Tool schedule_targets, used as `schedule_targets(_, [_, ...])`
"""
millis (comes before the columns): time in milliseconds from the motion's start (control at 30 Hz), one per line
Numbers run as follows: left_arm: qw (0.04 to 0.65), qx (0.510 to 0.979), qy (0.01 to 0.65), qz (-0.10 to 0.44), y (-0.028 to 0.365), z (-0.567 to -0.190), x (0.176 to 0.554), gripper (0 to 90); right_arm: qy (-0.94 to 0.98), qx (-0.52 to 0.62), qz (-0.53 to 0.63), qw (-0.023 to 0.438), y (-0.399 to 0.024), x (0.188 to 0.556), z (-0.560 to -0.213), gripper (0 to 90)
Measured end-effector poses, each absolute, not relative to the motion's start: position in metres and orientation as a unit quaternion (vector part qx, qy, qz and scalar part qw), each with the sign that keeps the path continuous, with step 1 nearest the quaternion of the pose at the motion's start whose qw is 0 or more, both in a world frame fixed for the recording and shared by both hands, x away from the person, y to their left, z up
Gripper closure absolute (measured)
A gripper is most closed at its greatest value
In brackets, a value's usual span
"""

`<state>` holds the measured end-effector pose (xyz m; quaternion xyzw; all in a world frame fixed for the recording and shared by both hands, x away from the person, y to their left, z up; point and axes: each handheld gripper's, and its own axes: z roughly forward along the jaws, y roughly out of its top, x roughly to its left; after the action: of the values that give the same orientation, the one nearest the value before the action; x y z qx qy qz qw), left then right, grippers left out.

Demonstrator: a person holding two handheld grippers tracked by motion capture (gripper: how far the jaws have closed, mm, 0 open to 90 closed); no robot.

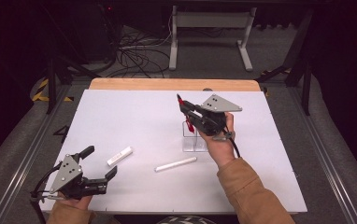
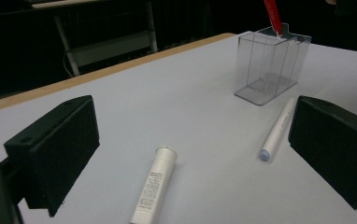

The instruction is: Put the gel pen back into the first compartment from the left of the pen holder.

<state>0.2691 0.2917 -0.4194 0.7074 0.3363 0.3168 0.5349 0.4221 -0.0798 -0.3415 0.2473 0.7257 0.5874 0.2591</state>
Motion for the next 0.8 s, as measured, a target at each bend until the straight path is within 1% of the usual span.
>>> schedule_targets(233, [0.535, 0.708, 0.336, 0.316, 0.292, -0.42, 0.269, 2.6, 0.723, 0.254, 0.584, 0.268, -0.08, 0.427, -0.344, 80.2])
schedule_targets(300, [0.535, 0.707, 0.336, 0.316, 0.292, -0.419, 0.269, 2.6, 0.728, 0.252, 0.574, 0.279, -0.079, 0.428, -0.346, 80.2])
schedule_targets(800, [0.535, 0.707, 0.337, 0.316, 0.292, -0.419, 0.269, 2.6, 0.737, 0.268, 0.56, 0.268, -0.077, 0.43, -0.354, 79.9])
